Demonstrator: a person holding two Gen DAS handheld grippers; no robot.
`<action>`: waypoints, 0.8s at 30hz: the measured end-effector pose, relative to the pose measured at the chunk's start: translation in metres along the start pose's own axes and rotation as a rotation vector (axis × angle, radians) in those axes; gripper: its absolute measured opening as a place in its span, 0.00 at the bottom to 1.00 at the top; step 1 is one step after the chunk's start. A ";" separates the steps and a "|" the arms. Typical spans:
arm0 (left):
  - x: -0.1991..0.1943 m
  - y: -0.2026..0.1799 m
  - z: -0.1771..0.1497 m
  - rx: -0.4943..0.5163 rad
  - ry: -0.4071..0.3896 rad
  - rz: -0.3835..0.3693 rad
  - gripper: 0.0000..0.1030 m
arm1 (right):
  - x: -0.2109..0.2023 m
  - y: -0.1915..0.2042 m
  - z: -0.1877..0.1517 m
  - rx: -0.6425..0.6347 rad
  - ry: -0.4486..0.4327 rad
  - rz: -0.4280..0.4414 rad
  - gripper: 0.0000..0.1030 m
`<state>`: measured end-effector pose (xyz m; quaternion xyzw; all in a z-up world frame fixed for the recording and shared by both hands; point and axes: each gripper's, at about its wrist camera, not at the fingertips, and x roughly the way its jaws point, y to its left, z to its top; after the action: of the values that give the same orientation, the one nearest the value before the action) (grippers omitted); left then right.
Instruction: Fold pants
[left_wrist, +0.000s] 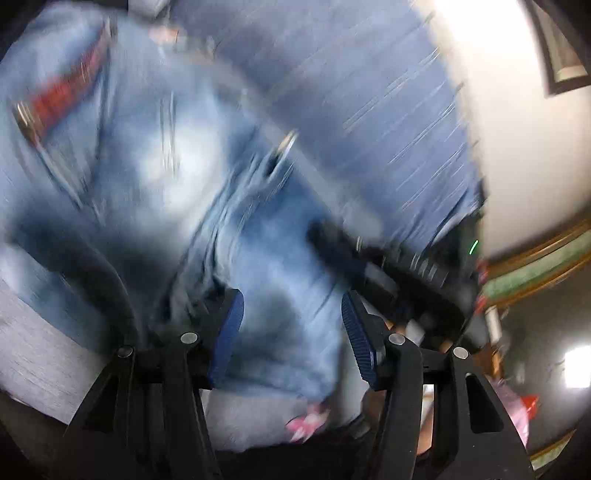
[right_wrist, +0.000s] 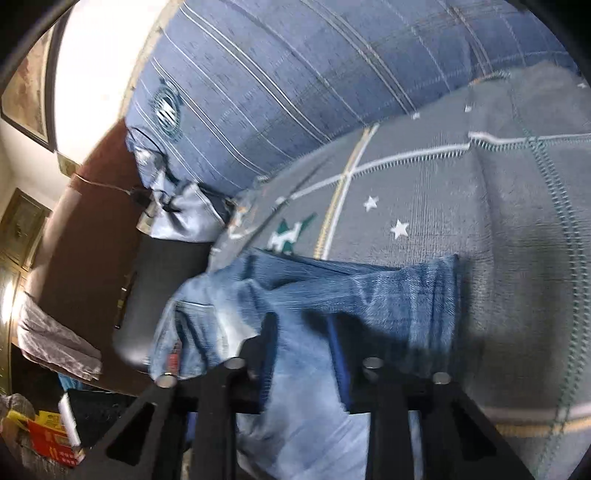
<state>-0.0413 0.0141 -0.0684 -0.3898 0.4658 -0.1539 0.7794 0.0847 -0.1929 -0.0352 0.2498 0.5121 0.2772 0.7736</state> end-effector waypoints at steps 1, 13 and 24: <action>0.011 0.000 0.001 0.008 0.027 0.038 0.49 | 0.008 -0.001 0.001 0.000 0.014 -0.011 0.18; -0.060 -0.012 -0.004 0.056 -0.208 -0.041 0.56 | -0.033 0.043 -0.016 -0.146 -0.026 0.137 0.27; -0.151 0.104 0.016 -0.429 -0.418 -0.114 0.72 | -0.017 0.116 -0.039 -0.217 0.009 0.195 0.76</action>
<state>-0.1190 0.1802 -0.0509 -0.5944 0.2944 -0.0120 0.7482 0.0229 -0.1167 0.0400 0.2119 0.4558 0.4058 0.7634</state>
